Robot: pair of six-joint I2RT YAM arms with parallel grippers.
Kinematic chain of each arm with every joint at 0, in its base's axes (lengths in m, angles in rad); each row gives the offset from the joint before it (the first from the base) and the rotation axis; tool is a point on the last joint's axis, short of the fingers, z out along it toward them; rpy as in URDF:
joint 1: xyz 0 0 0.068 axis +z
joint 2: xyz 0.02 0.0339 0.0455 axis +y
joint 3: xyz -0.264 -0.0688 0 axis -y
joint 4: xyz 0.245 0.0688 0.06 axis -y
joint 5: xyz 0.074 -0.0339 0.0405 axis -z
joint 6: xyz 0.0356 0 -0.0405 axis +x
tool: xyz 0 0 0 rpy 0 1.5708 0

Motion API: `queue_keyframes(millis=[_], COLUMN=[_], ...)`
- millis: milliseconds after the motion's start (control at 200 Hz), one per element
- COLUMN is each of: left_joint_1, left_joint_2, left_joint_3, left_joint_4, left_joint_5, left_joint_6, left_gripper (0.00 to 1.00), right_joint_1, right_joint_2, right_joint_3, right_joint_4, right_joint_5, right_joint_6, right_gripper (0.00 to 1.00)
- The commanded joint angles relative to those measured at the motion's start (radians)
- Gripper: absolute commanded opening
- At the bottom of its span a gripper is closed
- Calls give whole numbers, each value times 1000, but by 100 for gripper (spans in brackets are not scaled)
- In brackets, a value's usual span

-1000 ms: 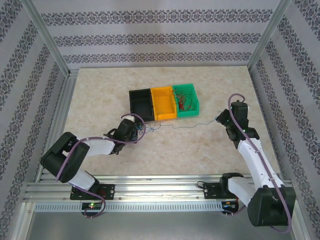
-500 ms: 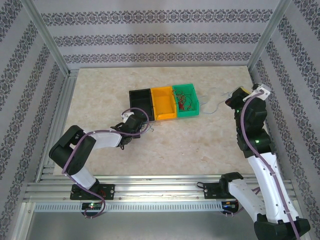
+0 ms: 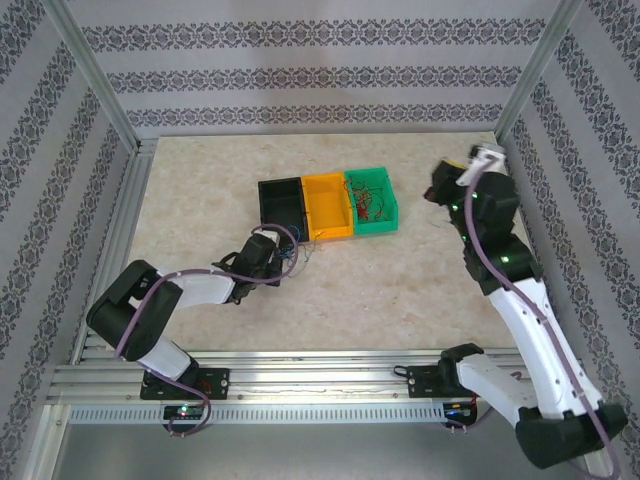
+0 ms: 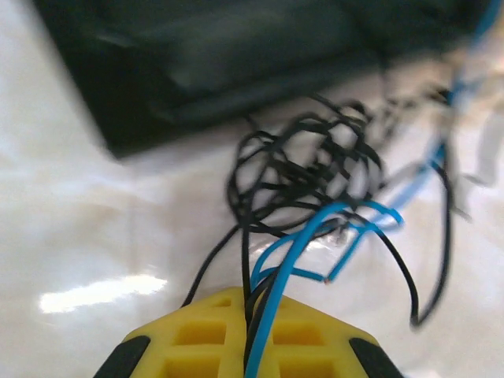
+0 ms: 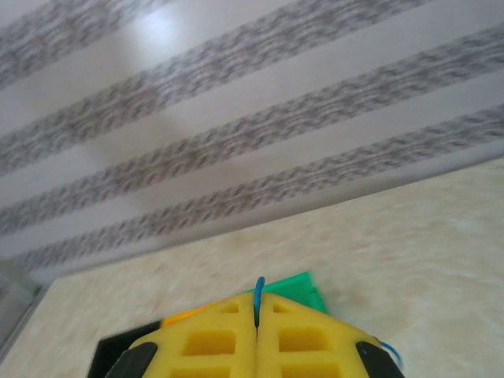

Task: Untangle the cables

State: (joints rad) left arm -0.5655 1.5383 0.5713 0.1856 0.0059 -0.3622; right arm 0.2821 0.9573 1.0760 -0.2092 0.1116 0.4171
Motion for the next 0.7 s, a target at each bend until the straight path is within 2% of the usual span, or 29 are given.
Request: queue_keyframes(millis=[0,95,285,425,560,700], left_joint_1=[-13,-13,-13,-13,-13,-12], left_joint_2=[-78,-128,-208,-235,-243,-242], left_joint_3=[-19,-36,-103,-132,-129,-129], left_joint_4=[94,118,202,230,197,196], left_joint_5=[224,234,92,60,17,20], left_joint_6=[108,104,42,26,16,17], left_gripper=[0,0,0,0,0,0], right_joint_1=[81,136,167,172,173,176], right_joint_2=[62,146,362,507,596,642], right_joint_3=[87,137,248,316,330,302], right_joint_4=[55,89,144,147,138,138], right_joint_5=[-65,-64,-162,-247,-290,-302], right_joint_6=[-91,-106,-100,-84,-52,-42], right_gripper=[0,1,1,1,1,2])
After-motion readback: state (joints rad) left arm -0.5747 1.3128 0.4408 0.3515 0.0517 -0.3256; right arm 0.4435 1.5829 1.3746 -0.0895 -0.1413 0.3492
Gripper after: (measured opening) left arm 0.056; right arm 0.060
